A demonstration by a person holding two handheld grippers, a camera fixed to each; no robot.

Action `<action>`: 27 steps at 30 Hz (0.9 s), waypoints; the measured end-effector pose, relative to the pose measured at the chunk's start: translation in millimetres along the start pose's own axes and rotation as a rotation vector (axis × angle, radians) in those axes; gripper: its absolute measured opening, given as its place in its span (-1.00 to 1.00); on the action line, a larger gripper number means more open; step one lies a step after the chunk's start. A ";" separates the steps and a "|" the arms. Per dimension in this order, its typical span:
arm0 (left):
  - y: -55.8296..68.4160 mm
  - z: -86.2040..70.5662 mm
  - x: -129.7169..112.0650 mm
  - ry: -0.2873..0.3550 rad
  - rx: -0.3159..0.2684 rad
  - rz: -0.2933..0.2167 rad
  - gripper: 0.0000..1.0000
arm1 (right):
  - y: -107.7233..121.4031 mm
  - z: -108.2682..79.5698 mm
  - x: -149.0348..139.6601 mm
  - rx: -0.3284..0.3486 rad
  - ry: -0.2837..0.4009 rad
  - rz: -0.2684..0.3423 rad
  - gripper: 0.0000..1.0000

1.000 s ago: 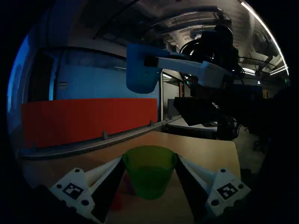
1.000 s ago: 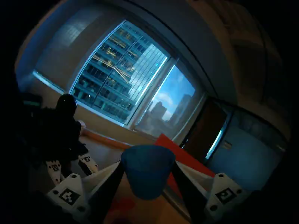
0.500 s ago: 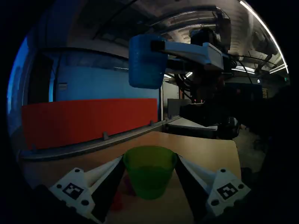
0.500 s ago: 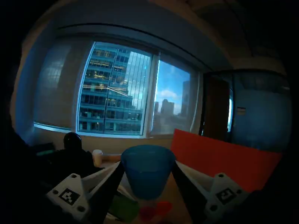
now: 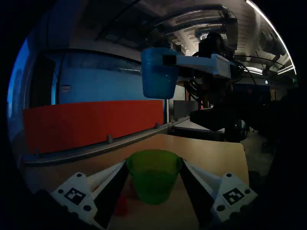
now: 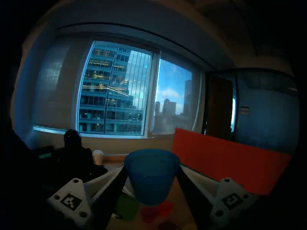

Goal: Pour water

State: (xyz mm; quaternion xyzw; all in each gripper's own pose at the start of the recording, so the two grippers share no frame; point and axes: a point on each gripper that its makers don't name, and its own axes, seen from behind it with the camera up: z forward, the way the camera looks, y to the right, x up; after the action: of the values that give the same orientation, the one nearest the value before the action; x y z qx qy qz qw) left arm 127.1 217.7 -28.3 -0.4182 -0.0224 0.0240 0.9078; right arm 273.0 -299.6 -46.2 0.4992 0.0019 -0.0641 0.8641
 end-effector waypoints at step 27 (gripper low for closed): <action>-19.7 -12.3 -11.8 -0.044 0.056 0.017 0.76 | 55.5 -72.0 -55.4 -0.155 -0.044 0.024 0.81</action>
State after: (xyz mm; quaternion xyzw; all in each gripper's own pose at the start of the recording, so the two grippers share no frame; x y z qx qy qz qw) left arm 116.6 194.8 -21.6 -0.3923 -0.0384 0.0414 0.9181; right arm 228.7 -204.0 -30.7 0.4290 -0.0185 -0.0643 0.9008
